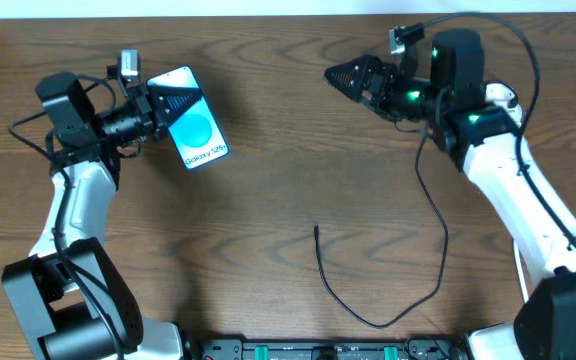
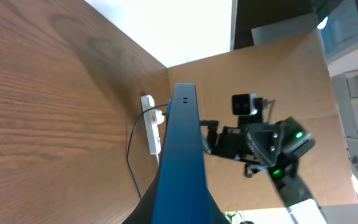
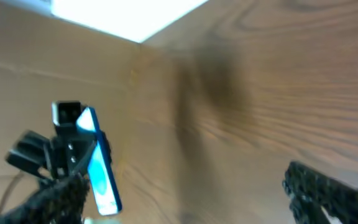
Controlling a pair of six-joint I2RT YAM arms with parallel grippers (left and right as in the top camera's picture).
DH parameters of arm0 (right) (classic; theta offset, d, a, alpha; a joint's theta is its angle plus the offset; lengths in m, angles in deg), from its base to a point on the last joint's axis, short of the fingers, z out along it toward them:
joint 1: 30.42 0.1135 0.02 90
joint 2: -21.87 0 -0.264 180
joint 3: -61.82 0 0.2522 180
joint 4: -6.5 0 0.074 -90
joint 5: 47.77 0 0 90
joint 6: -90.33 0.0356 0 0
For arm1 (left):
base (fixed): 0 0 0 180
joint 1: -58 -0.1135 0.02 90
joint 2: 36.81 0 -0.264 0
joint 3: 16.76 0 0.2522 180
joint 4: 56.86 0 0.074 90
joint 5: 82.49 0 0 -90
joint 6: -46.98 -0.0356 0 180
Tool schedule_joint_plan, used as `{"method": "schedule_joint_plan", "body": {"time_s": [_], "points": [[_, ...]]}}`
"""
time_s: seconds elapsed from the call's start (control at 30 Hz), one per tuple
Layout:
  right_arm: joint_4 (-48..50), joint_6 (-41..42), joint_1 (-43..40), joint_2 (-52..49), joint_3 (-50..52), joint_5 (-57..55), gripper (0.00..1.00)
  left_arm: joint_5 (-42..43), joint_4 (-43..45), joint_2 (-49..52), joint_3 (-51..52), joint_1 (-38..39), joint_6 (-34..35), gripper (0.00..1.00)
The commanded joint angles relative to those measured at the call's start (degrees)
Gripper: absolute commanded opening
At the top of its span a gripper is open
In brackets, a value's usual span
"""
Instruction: Plug charger to phone and switch on socket
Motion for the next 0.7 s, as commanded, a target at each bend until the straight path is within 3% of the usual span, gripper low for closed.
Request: {"method": "schedule_joint_plan", "body": {"time_s": [0.0,0.3,0.67], "points": [[-8.7,-10.9,2.0,0.1,-7.6,-7.6,0.99,3.3,0.4,-0.5,0.1,-0.2,-2.1,0.07],[-22.2,-16.1,9.3,0.1,-15.5,-20.5,0.99,3.4,0.4,-0.5,0.1,-0.2,-2.2,0.07],[-33.6,-18.2,15.4,-6.3,-15.5,-22.1,0.99,3.4,0.4,-0.5,0.1,-0.2,-2.2,0.07]]}}
